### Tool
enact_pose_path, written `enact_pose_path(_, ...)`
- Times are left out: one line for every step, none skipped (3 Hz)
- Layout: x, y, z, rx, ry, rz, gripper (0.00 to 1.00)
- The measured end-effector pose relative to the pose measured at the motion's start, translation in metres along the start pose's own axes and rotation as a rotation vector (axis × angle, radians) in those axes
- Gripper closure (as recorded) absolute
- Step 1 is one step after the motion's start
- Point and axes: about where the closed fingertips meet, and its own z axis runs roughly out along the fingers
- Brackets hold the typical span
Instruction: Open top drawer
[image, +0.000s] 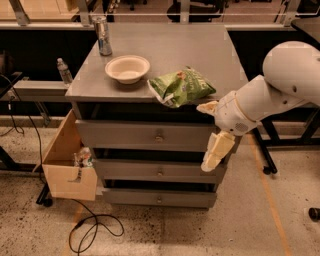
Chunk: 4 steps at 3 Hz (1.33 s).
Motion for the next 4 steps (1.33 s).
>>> enact_pose_path(0.0,0.0,0.0,0.0,0.0,0.0,0.0)
enact_pose_path(0.014,-0.003,0.018,-0.029,-0.028,-0.003,0.0)
enact_pose_path(0.032,-0.016,0.04,-0.065,-0.087,-0.018,0.0)
enact_pose_path(0.039,-0.035,0.056,-0.076,-0.117,-0.061,0.0)
